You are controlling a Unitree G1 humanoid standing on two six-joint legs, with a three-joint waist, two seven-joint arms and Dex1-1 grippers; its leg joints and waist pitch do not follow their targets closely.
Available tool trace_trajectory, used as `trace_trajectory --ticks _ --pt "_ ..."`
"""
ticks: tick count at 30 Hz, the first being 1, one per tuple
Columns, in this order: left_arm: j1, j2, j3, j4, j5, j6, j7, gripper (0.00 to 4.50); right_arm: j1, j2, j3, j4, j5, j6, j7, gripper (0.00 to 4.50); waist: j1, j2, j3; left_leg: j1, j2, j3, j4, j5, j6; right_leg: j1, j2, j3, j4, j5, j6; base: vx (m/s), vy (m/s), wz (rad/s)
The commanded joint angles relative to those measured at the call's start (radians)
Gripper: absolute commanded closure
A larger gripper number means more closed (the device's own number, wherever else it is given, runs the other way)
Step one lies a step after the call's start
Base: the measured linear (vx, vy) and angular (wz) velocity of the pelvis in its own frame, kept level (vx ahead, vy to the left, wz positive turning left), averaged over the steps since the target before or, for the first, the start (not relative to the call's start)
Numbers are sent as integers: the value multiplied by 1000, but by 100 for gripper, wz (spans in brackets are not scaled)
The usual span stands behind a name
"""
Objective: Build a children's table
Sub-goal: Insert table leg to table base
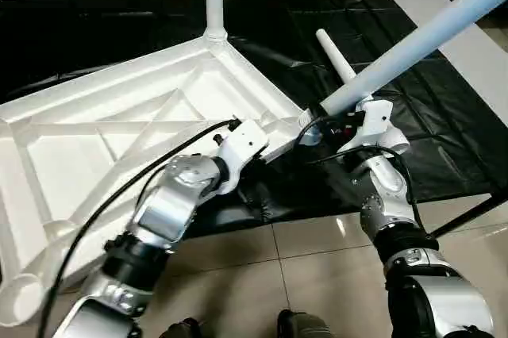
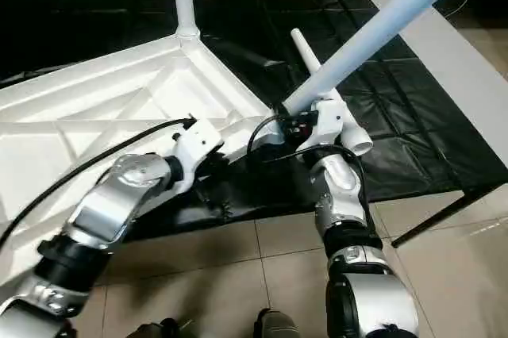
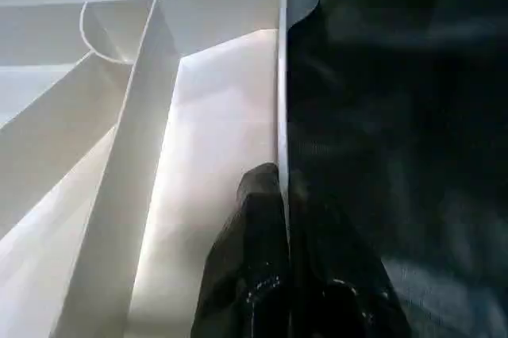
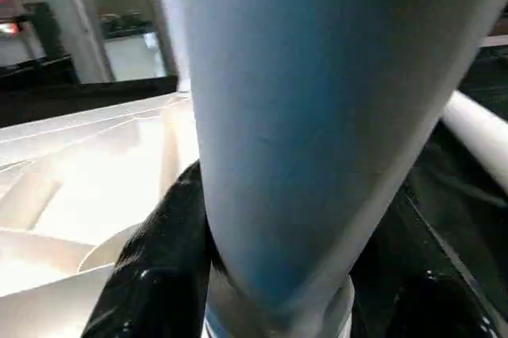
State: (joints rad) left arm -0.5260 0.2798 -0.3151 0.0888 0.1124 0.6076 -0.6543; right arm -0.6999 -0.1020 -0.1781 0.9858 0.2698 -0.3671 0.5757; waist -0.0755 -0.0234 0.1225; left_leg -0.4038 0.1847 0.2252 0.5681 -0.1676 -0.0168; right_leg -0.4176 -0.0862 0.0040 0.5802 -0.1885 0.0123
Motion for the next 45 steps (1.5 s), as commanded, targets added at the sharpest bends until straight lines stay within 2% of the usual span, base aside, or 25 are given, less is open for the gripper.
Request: trace_trajectory --ticks 1,2,3,4,5,7,8,9,11,12,13,14,15,16,19,23,26,31,32,35,37,39,41,42,45 --pt "31 51 -29 16 10 -56 -63 450 40 -6 60 47 -38 73 69 259 8 12 -63 32 50 -21 -58 -142 131 37 -35 13 -43 23 -335 0 0 0" --pt "47 105 -52 13 9 -135 -133 450 36 -29 96 37 -58 107 131 260 8 13 -64 32 49 -22 -58 -140 128 39 -33 12 -41 21 -334 0 0 0" --pt "58 135 -59 6 -4 -175 -186 450 34 -48 121 34 -77 118 171 260 9 14 -60 32 49 -22 -59 -148 124 37 -31 10 -43 6 -328 0 0 0" --pt "58 135 -59 6 -4 -175 -186 450 34 -48 121 34 -77 118 171 260 9 14 -60 32 49 -22 -59 -148 124 37 -31 10 -43 6 -328 0 0 0" --pt "68 172 -67 3 -13 -223 -236 450 32 -69 145 31 -96 131 221 260 7 16 -61 35 51 -22 -59 -147 107 37 -31 10 -39 8 -325 0 0 0" --pt "83 232 -80 4 -25 -304 -318 450 29 -108 180 27 -122 152 309 260 8 17 -60 39 50 -20 -58 -148 102 36 -28 10 -38 25 -327 0 0 0" --pt "86 269 -86 17 -32 -345 -364 450 23 -137 195 27 -131 170 378 260 7 11 -59 40 50 -18 -57 -144 100 36 -27 12 -36 37 -330 0 0 0" --pt "85 290 -86 32 -34 -369 -387 450 18 -161 201 28 -133 184 430 260 8 11 -59 42 51 -16 -57 -140 101 34 -28 13 -35 44 -334 0 0 0" --pt "83 302 -85 45 -32 -383 -396 450 18 -178 208 28 -136 186 470 260 12 12 -58 45 51 -15 -57 -150 97 34 -28 13 -36 32 -336 0 0 0" --pt "73 317 -80 78 -29 -412 -407 450 23 -210 223 24 -139 188 548 260 15 10 -58 47 52 -15 -56 -151 97 32 -29 14 -35 26 -337 0 0 0" --pt "69 321 -77 92 -31 -424 -413 450 27 -222 230 21 -139 183 578 260 17 5 -58 47 53 -14 -56 -150 96 33 -29 14 -36 22 -336 0 0 0" --pt "69 321 -77 92 -31 -424 -413 450 27 -222 230 21 -139 183 578 260 17 5 -58 47 53 -14 -56 -150 96 33 -29 14 -36 22 -336 0 0 0" --pt "67 325 -74 104 -34 -441 -422 450 30 -232 237 16 -137 184 599 260 24 9 -56 49 54 -13 -58 -160 90 30 -29 15 -37 2 -334 0 0 0" --pt "65 327 -71 115 -42 -456 -436 450 36 -242 240 12 -131 180 622 260 27 4 -56 52 54 -12 -59 -173 79 27 -28 15 -39 -16 -329 0 0 0" --pt "67 327 -65 126 -97 -488 -509 450 52 -268 257 14 -129 150 703 260 37 6 -57 54 57 -11 -61 -183 57 26 -25 12 -37 -26 -324 0 0 0" --pt "61 326 -75 132 -98 -498 -527 450 60 -280 285 22 -154 119 748 260 45 3 -57 55 58 -11 -64 -232 32 23 -27 15 -42 -85 -313 0 0 0" --pt "48 316 -78 149 -104 -501 -542 450 66 -280 297 41 -163 130 768 260 50 1 -54 54 57 -12 -67 -276 11 19 -29 18 -48 -151 -295 0 0 0" --pt "40 306 -73 156 -123 -502 -561 450 71 -270 276 75 -146 175 762 260 49 0 -51 55 57 -17 -74 -341 -23 12 -28 20 -56 -218 -269 0 0 0" --pt "39 305 -72 159 -125 -504 -564 450 71 -267 267 86 -139 190 755 260 50 3 -51 56 58 -18 -75 -345 -28 11 -28 20 -55 -216 -266 0 0 0" --pt "37 305 -70 163 -127 -508 -567 450 72 -262 254 100 -128 206 738 260 50 2 -52 55 58 -17 -76 -337 -27 12 -27 20 -54 -194 -269 0 0 0" --pt "35 300 -64 172 -121 -512 -549 450 77 -248 218 116 -92 231 697 260 50 0 -49 53 58 -17 -77 -343 -25 12 -28 21 -56 -202 -270 0 0 0" --pt "31 295 -61 183 -113 -520 -536 450 84 -237 190 121 -63 248 674 260 51 1 -44 52 59 -19 -81 -372 -32 9 -29 21 -59 -246 -262 0 0 0" --pt "28 294 -61 189 -107 -525 -531 450 93 -230 178 118 -53 245 660 260 50 -1 -40 58 58 -23 -83 -452 -55 0 -32 23 -71 -358 -234 0 0 0" --pt "27 292 -61 191 -107 -525 -530 450 99 -227 174 117 -49 245 656 260 48 -2 -40 57 59 -27 -85 -468 -61 -3 -33 24 -73 -385 -218 0 0 0" --pt "24 290 -61 194 -106 -526 -529 450 110 -223 167 113 -43 246 654 260 47 -3 -41 60 58 -28 -86 -471 -66 -7 -32 25 -75 -386 -207 0 0 0"
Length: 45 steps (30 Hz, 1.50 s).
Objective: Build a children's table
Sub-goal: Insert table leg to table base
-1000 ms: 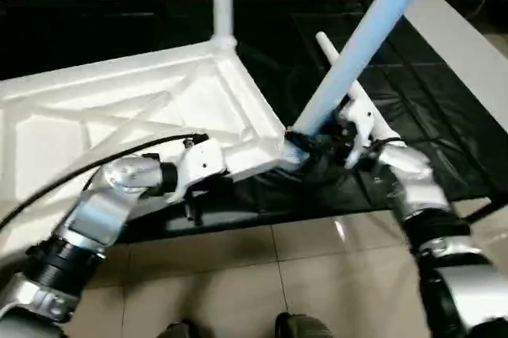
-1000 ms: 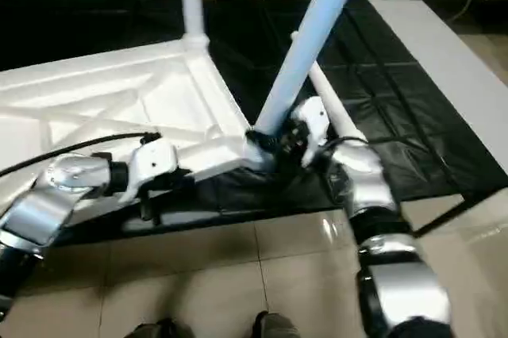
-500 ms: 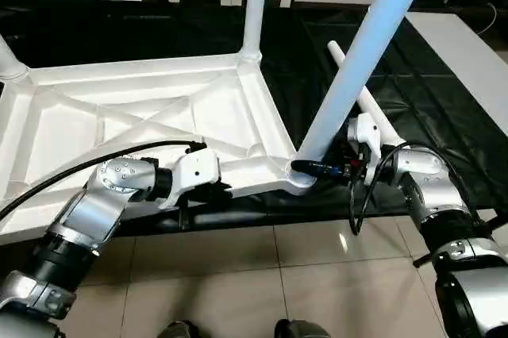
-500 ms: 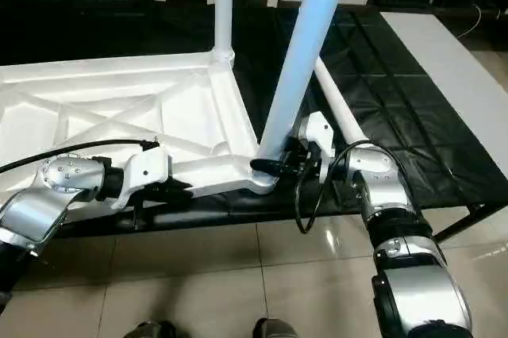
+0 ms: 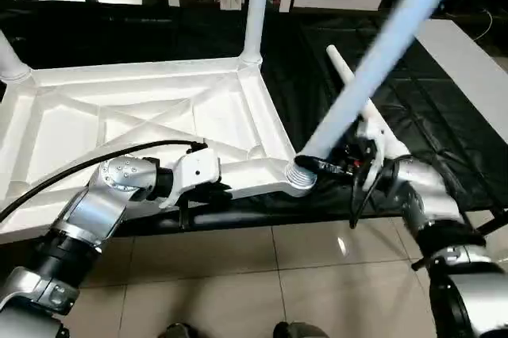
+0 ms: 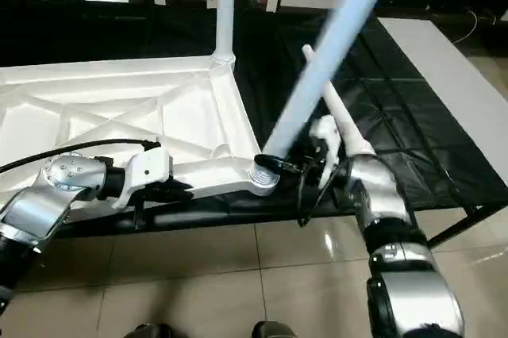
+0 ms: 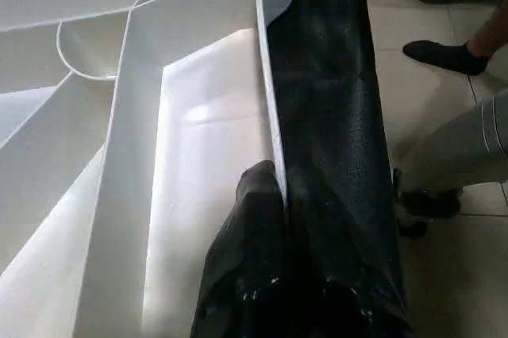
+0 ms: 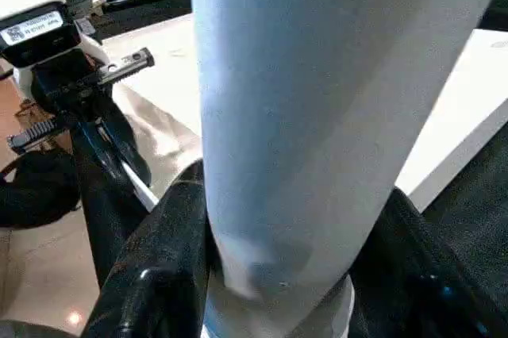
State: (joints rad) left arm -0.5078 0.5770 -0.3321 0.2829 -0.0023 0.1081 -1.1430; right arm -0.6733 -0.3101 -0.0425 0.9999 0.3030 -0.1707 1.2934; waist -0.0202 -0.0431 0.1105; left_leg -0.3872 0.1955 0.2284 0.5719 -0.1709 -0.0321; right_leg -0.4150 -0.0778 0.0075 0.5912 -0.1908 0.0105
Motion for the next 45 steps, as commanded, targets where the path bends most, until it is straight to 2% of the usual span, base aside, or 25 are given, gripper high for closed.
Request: trace_trajectory --ticks 1,3,5,9,10,12,14,17,20,21,26,31,33,35,38,40,42,45 --pt "3 -8 -45 3 11 -29 -40 450 95 -15 37 95 -82 39 -58 260 -9 17 -28 43 47 -30 -90 -461 -47 -10 -40 23 -87 -375 -204 0 0 0" --pt "2 -8 -45 5 13 -31 -39 450 103 -15 43 92 -87 30 -53 260 -8 17 -29 41 47 -30 -92 -442 -42 -8 -39 24 -86 -350 -206 0 0 0" --pt "1 -9 -46 7 16 -33 -41 450 126 -18 66 78 -117 -14 -46 260 -10 21 -28 43 48 -30 -95 -449 -44 -10 -38 23 -86 -341 -206 0 0 0" --pt "-2 -8 -50 14 25 -39 -44 450 139 -23 101 68 -163 -79 -52 260 -11 19 -28 43 47 -29 -98 -438 -41 -6 -37 22 -88 -311 -210 0 0 0" --pt "-2 -8 -50 14 25 -39 -44 450 139 -23 102 68 -164 -80 -51 260 -12 19 -27 43 47 -29 -99 -444 -40 -7 -36 22 -89 -316 -209 0 0 0" --pt "-3 -7 -52 18 29 -44 -47 450 146 -33 143 64 -206 -116 -44 260 -12 18 -26 43 47 -30 -100 -457 -43 -8 -38 22 -91 -337 -203 0 0 0" --pt "-4 -5 -54 20 33 -46 -48 450 153 -39 172 63 -234 -138 -38 260 -13 16 -23 44 47 -32 -100 -485 -51 -13 -39 23 -97 -390 -181 0 0 0" --pt "-4 -5 -57 20 36 -47 -47 450 156 -37 183 64 -248 -151 -50 260 -14 13 -23 48 47 -37 -101 -524 -56 -17 -42 26 -105 -459 -162 0 0 0" --pt "-3 -5 -57 21 37 -47 -49 450 157 -37 202 66 -264 -177 -58 260 -14 14 -24 48 48 -39 -104 -532 -63 -20 -40 26 -105 -454 -154 0 0 0" --pt "-3 -5 -56 20 37 -47 -50 450 156 -34 200 67 -258 -173 -63 260 -16 14 -23 45 48 -40 -106 -533 -64 -18 -39 25 -103 -443 -156 0 0 0" --pt "-1 -4 -56 22 39 -48 -55 450 152 -29 185 77 -240 -157 -69 260 -17 13 -24 47 48 -41 -107 -569 -71 -22 -37 25 -107 -462 -148 0 0 0" --pt "1 -3 -55 20 38 -47 -59 450 144 -26 155 89 -201 -118 -66 260 -17 15 -26 46 49 -41 -108 -562 -71 -21 -38 25 -106 -448 -150 0 0 0" --pt "1 -2 -55 21 38 -49 -60 450 136 -16 124 91 -162 -78 -73 260 -17 15 -26 46 48 -41 -108 -564 -70 -21 -37 26 -106 -447 -153 0 0 0" --pt "2 -1 -55 19 37 -47 -61 450 101 4 30 110 -63 34 -118 260 -17 16 -28 44 49 -43 -109 -558 -69 -18 -40 28 -105 -450 -160 0 0 0" --pt "1 -1 -54 21 37 -48 -62 450 89 4 2 122 -36 80 -129 261 -16 19 -30 43 50 -41 -110 -532 -72 -16 -38 26 -101 -401 -178 0 0 0" --pt "0 -1 -54 21 37 -49 -62 450 89 4 1 121 -35 85 -129 261 -17 20 -31 41 49 -40 -109 -511 -79 -14 -39 24 -98 -383 -189 0 0 0" --pt "0 1 -54 19 38 -49 -63 450 109 -7 50 110 -91 20 -113 261 -15 19 -33 43 50 -35 -107 -504 -74 -14 -38 24 -97 -356 -191 0 0 0" --pt "-3 3 -54 23 39 -51 -66 450 126 -14 88 91 -136 -22 -97 261 -12 21 -30 41 50 -33 -106 -485 -66 -12 -39 25 -96 -345 -194 0 0 0"
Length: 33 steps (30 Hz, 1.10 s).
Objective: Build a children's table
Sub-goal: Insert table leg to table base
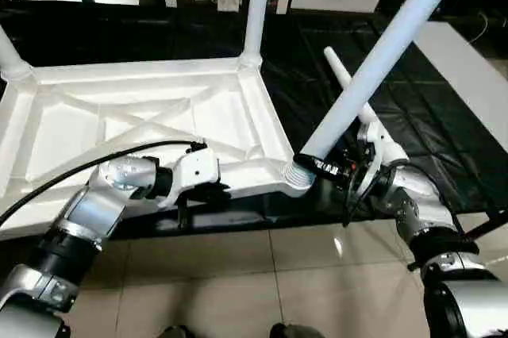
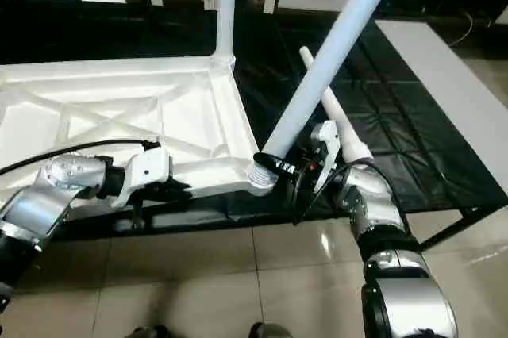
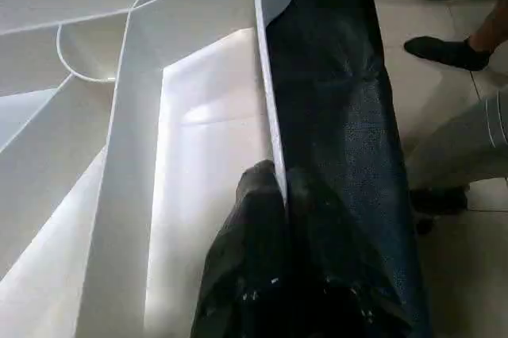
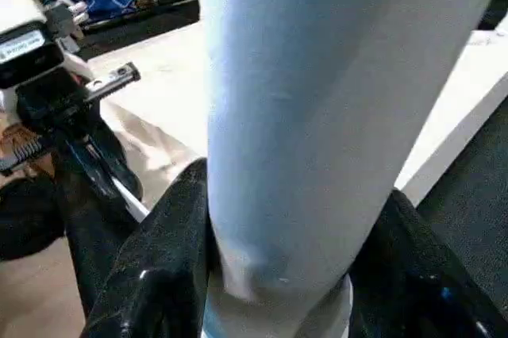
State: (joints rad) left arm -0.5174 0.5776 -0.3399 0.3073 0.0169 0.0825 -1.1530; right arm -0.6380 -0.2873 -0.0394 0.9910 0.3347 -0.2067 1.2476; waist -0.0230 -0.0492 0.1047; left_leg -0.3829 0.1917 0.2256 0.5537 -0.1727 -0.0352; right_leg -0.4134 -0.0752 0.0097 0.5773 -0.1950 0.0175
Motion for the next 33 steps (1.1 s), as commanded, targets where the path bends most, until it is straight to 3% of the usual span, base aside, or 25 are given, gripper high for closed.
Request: trace_trajectory --ticks 1,7,22,27,29,32,33 --pt "7 2 -46 -2 20 -26 -55 450 91 -37 85 100 -168 14 -51 261 -9 27 -24 36 53 -30 -88 -483 -63 -14 -41 22 -83 -341 -201 0 0 0" --pt "1 4 -47 5 22 -27 -58 450 111 -40 141 80 -219 -38 -34 261 -10 29 -23 39 53 -33 -90 -506 -68 -16 -42 23 -85 -369 -191 0 0 0" --pt "-3 1 -46 8 28 -9 -50 450 111 -41 146 100 -228 -75 -117 261 -14 30 -16 40 52 -38 -94 -566 -79 -24 -41 22 -93 -443 -165 0 0 0" --pt "-11 -32 -43 0 55 77 30 450 108 -22 142 126 -251 -82 -284 261 -20 26 -8 43 50 -48 -94 -631 -89 -35 -45 22 -105 -581 -121 0 0 0" --pt "-17 -66 -39 -13 64 159 85 450 110 -3 139 139 -251 -60 -351 261 -21 28 -5 50 48 -55 -94 -680 -95 -45 -44 19 -114 -657 -89 0 0 0" --pt "-24 -132 -30 -48 60 281 160 450 110 40 111 165 -239 -4 -475 261 -29 24 -1 48 47 -61 -98 -710 -100 -46 -44 16 -120 -695 -73 0 0 0" --pt "-26 -146 -29 -57 64 305 178 450 110 49 107 171 -235 5 -505 261 -28 27 -1 48 45 -65 -97 -716 -99 -46 -45 13 -121 -703 -68 0 0 0"
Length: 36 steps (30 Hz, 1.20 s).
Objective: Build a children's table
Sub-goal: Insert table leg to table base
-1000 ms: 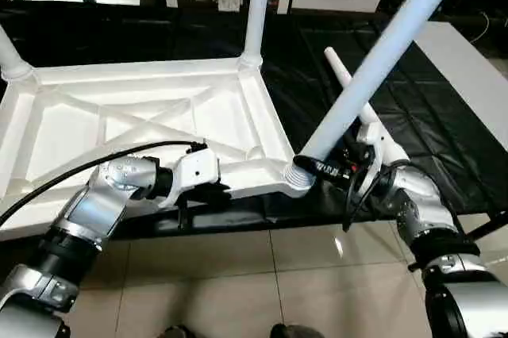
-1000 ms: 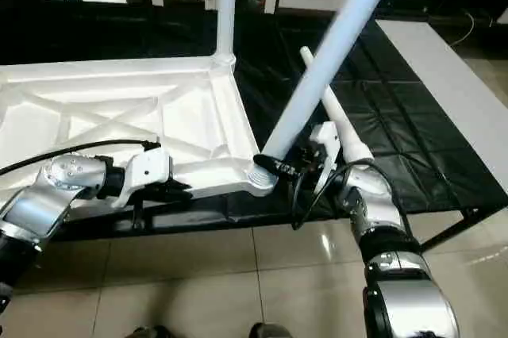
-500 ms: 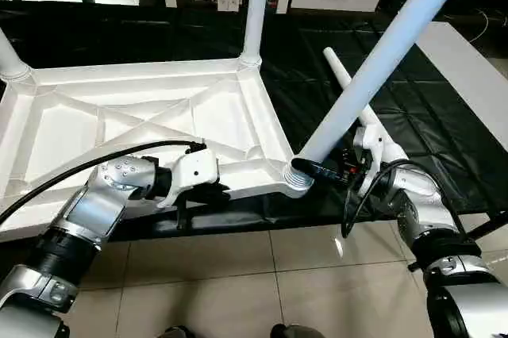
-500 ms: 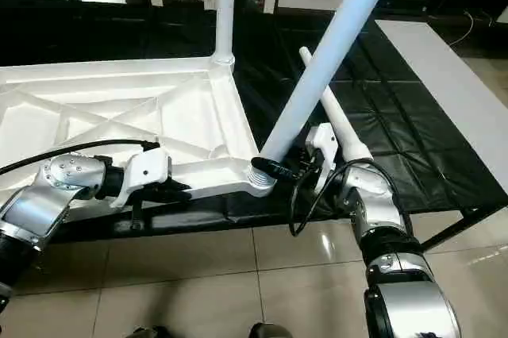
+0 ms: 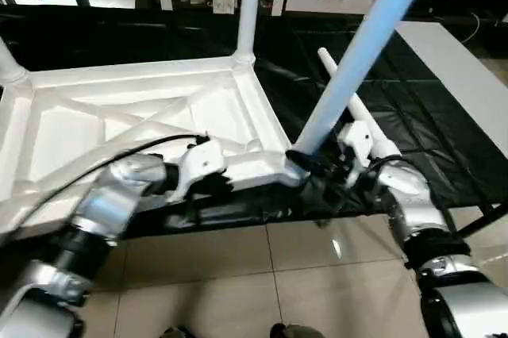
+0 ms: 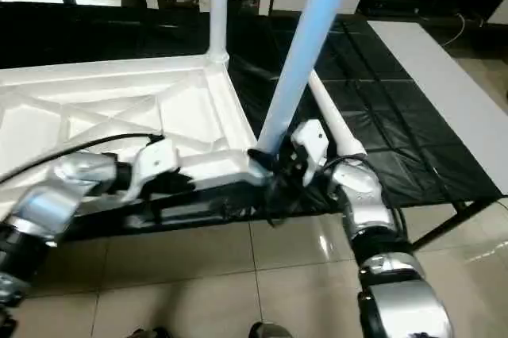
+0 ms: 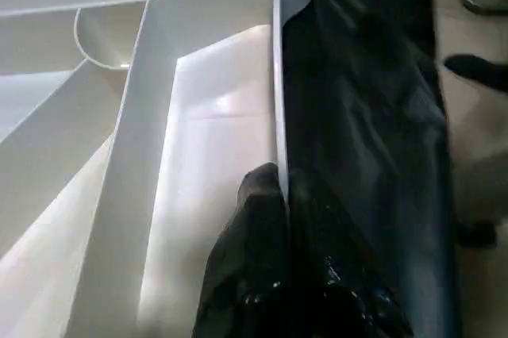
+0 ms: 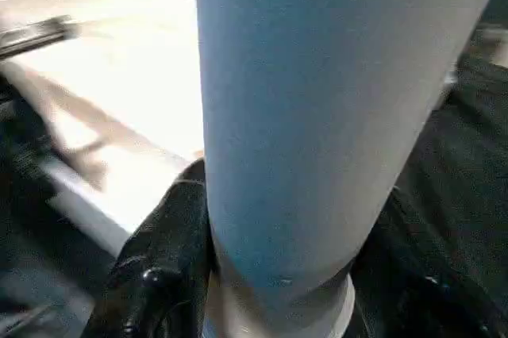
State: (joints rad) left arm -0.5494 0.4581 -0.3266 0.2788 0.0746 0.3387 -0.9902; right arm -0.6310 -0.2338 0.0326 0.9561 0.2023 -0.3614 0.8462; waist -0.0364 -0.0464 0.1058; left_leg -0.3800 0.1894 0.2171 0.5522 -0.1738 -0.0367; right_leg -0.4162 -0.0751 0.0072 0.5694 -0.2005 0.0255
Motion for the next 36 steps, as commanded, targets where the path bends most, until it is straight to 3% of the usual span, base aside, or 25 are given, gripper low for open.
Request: trace_trajectory --ticks 1,5,8,10,16,21,29,36 --pt "3 -53 -38 -38 11 94 50 450 101 10 28 218 -95 180 -150 261 -19 25 -4 42 46 -61 -98 -722 -96 -39 -45 12 -114 -695 -71 0 0 0" --pt "-9 -148 -21 -66 38 230 168 450 91 65 -9 259 -59 241 -308 261 -32 32 -1 45 44 -67 -103 -757 -101 -39 -42 -3 -118 -619 -86 0 0 0" --pt "-35 -216 -11 -55 89 307 282 450 73 97 -34 279 -52 273 -464 261 -39 33 -2 46 41 -72 -104 -773 -104 -35 -44 -14 -123 -602 -78 0 0 0" --pt "-55 -263 -7 -47 107 340 351 450 56 129 -77 290 -27 298 -613 261 -41 32 -2 45 37 -74 -103 -782 -99 -37 -43 -17 -127 -614 -68 0 0 0" --pt "-72 -327 5 -44 122 404 441 450 28 182 -116 293 -31 301 -810 261 -56 31 1 47 31 -79 -99 -809 -92 -45 -43 -24 -137 -664 -40 0 0 0" --pt "-51 -298 1 -67 123 412 423 450 14 188 -97 279 -55 285 -783 261 -60 30 1 34 28 -92 -105 -822 -90 -40 -45 -22 -133 -649 -38 0 0 0" --pt "-12 -207 -13 -82 108 351 347 450 -10 159 -65 247 -70 258 -614 261 -60 29 -2 20 30 -90 -105 -768 -80 -32 -52 -13 -127 -616 -57 0 0 0" --pt "-1 -160 -24 -97 86 337 300 450 -28 114 -26 233 -108 226 -489 261 -65 31 -10 12 37 -71 -103 -624 -75 -17 -49 -2 -103 -398 -145 0 0 0"
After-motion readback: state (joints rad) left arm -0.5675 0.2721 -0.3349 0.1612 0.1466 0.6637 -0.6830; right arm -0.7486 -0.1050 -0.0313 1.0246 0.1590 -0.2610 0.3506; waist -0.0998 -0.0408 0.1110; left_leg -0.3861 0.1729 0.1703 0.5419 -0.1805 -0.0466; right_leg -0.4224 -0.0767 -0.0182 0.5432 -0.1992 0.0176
